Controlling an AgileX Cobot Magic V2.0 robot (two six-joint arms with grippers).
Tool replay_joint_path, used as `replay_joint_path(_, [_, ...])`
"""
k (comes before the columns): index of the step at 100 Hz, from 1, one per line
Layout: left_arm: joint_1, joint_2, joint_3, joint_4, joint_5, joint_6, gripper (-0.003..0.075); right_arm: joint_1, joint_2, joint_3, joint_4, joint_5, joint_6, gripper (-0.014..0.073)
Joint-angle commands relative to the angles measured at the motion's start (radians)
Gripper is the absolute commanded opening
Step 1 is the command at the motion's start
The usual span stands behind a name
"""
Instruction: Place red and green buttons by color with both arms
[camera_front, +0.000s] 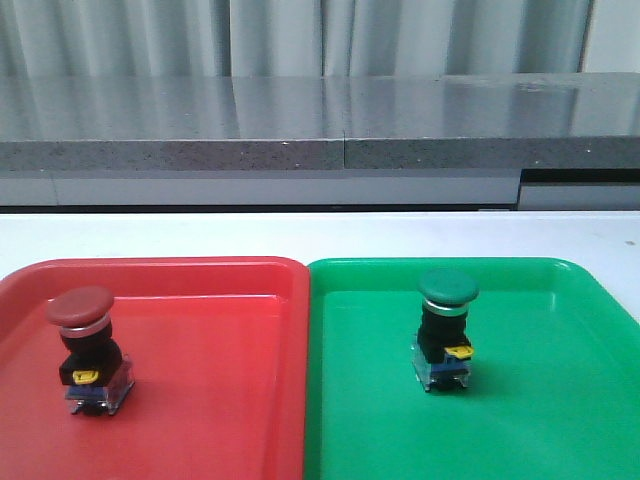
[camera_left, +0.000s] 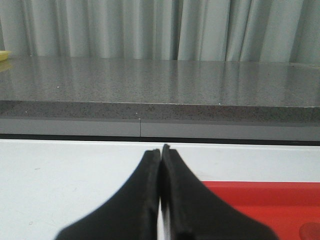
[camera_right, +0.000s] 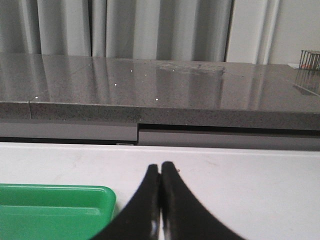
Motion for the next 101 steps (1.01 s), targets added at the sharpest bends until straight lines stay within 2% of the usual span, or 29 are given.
replay_joint_path(1, [0.002, -0.028, 0.010, -0.008, -0.081, -0.007, -0.0020, -0.007, 0.005, -0.018, 0.041, -0.088, -0.022, -0.0063])
replay_joint_path(101, [0.002, -0.028, 0.010, -0.008, -0.081, -0.007, -0.0020, -0.007, 0.005, -0.018, 0.043, -0.051, -0.022, -0.0063])
